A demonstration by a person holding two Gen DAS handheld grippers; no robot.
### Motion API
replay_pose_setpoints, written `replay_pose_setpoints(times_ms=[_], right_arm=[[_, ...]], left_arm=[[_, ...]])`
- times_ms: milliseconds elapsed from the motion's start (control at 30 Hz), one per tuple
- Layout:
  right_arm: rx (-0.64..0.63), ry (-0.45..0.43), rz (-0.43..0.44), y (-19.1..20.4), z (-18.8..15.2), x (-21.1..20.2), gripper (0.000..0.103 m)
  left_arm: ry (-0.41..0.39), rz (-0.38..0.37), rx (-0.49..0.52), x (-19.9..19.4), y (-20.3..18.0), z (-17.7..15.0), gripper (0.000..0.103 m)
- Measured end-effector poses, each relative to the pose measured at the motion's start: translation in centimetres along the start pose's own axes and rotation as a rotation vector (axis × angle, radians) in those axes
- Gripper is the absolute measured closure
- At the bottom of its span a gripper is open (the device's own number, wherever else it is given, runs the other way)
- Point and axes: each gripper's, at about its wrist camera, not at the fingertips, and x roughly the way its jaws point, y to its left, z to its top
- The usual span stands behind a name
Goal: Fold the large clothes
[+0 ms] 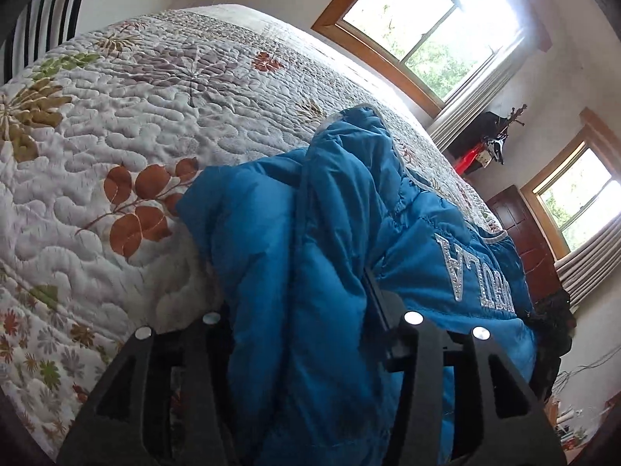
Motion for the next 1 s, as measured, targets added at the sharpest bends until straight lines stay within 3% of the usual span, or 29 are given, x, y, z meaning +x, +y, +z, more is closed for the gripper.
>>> replay_pose_setpoints(times_ms=[100, 200, 300, 433, 533, 667, 867, 1000], right_arm=[[-0.007, -0.006, -0.053, 0.5, -0.1, -1.0, 0.062], [-0.070, -0.049, -0.174, 1.9, -0.3, -2.8, 0.052], [-0.124, -0.084, -0.303, 3.9, -0.4, -4.7, 0.053], [-0.267, -0.203, -0.442, 8.6, 0.5, -7.2, 0.059], [-0.383, -0.191, -0.405, 12.5, 2.0, -5.9, 0.059], [-0.447, -0.077, -0.404, 14.2, 4.0, -0.8, 0.061], [-0.354, 0.024, -0.445, 10.0, 6.6, 3.7, 0.062], [-0.278, 0.056, -0.431, 6.4, 7.7, 5.7, 0.070]], left_arm=[[0.005, 0.011, -0.041, -1.0, 0.1, 0.1, 0.045], [-0.009, 0.054, -0.043, -3.2, 0.0, -0.5, 0.044], [-0.066, 0.117, -0.024, -6.2, -0.7, -1.2, 0.042], [-0.152, 0.211, 0.075, -9.3, -3.9, -0.7, 0.042], [-0.156, 0.154, 0.131, -9.0, -6.9, 1.0, 0.040], [-0.116, 0.121, 0.201, -5.3, -10.3, 2.8, 0.040], [-0.006, 0.168, 0.168, 0.8, -8.9, 4.3, 0.040], [0.033, 0.171, 0.133, 3.4, -6.6, 4.4, 0.041]])
